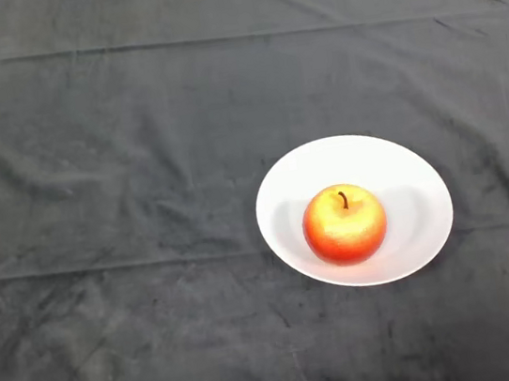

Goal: Move the apple to the plate

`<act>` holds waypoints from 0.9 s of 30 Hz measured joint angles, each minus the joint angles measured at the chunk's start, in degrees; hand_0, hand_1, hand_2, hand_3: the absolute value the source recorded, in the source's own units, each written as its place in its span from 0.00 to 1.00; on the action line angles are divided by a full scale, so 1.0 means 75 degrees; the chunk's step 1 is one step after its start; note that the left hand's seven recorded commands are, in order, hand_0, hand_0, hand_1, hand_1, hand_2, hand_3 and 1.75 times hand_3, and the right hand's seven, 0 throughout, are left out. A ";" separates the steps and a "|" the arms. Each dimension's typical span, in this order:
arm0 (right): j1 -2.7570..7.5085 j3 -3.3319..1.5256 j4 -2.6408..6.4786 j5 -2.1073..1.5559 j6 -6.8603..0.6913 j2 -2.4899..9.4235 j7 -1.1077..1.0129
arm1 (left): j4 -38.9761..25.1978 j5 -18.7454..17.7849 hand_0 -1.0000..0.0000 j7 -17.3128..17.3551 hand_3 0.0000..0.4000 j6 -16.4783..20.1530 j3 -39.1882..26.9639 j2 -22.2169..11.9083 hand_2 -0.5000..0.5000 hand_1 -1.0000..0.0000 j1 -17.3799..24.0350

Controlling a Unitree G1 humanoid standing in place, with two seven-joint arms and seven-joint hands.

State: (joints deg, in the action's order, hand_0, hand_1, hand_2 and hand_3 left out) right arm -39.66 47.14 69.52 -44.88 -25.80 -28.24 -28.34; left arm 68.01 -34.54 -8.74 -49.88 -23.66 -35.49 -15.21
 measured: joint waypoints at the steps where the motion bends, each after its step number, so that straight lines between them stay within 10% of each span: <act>1: 0.0000 0.0000 0.0000 0.0000 0.0000 0.0000 0.0000 | 0.0000 0.0001 1.00 0.0002 0.00 0.0002 -0.0005 0.0000 0.50 1.00 0.0000; 27: 0.0000 0.0000 0.0000 0.0000 0.0000 0.0000 0.0000 | 0.0000 0.0356 1.00 0.0147 0.00 0.0085 -0.0303 0.0001 0.50 1.00 -0.0011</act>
State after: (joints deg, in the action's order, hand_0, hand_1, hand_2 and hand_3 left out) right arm -39.66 47.14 69.52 -44.88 -25.80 -28.23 -28.34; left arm 68.01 -31.87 -7.64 -49.24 -25.94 -35.49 -15.30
